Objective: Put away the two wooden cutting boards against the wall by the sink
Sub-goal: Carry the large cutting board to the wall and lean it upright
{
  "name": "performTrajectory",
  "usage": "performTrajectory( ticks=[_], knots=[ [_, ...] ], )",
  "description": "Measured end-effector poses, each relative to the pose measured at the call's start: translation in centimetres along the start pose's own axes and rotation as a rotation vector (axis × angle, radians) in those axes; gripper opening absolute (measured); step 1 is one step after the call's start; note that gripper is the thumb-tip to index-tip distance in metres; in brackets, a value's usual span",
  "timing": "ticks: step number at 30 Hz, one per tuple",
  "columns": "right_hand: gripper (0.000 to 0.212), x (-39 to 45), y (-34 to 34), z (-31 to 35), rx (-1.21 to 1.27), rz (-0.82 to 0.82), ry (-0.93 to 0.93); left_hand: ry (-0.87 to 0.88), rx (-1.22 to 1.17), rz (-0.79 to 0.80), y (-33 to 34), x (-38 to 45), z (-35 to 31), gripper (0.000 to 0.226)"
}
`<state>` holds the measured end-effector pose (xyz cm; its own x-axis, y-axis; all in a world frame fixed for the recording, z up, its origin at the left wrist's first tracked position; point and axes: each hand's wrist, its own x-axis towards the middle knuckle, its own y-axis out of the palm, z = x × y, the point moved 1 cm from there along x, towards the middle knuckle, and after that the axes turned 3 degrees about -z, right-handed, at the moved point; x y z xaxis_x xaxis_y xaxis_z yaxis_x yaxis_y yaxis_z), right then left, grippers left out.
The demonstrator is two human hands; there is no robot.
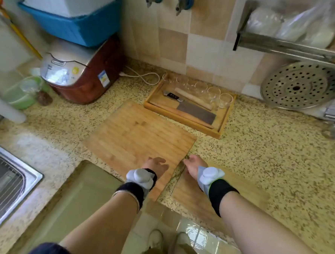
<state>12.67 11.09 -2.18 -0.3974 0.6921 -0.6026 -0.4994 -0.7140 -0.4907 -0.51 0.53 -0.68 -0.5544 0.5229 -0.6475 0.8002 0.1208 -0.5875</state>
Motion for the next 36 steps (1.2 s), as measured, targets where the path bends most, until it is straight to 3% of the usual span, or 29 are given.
performTrajectory(
  ticks=[16,22,25,31,36],
  knots=[
    [0.056,4.1,1.7,-1.0,-0.035,0.008,0.033,0.077,0.252,0.179,3.6,1.5,-0.6,0.038],
    [0.037,4.7,0.1,0.0,-0.442,0.028,-0.001,0.124,0.37,0.178,4.2,1.9,-0.7,0.041],
    [0.015,5.4,0.1,0.7,-0.557,0.032,-0.004,0.165,0.404,0.171,4.4,2.1,-0.5,0.038],
    [0.043,6.8,1.3,0.2,-0.598,0.019,-0.009,0.21,0.465,0.184,4.4,2.0,-0.7,0.032],
    [0.037,6.8,1.1,0.7,-0.57,-0.018,-0.022,0.196,0.535,0.205,4.2,1.5,-1.1,0.033]
  ],
)
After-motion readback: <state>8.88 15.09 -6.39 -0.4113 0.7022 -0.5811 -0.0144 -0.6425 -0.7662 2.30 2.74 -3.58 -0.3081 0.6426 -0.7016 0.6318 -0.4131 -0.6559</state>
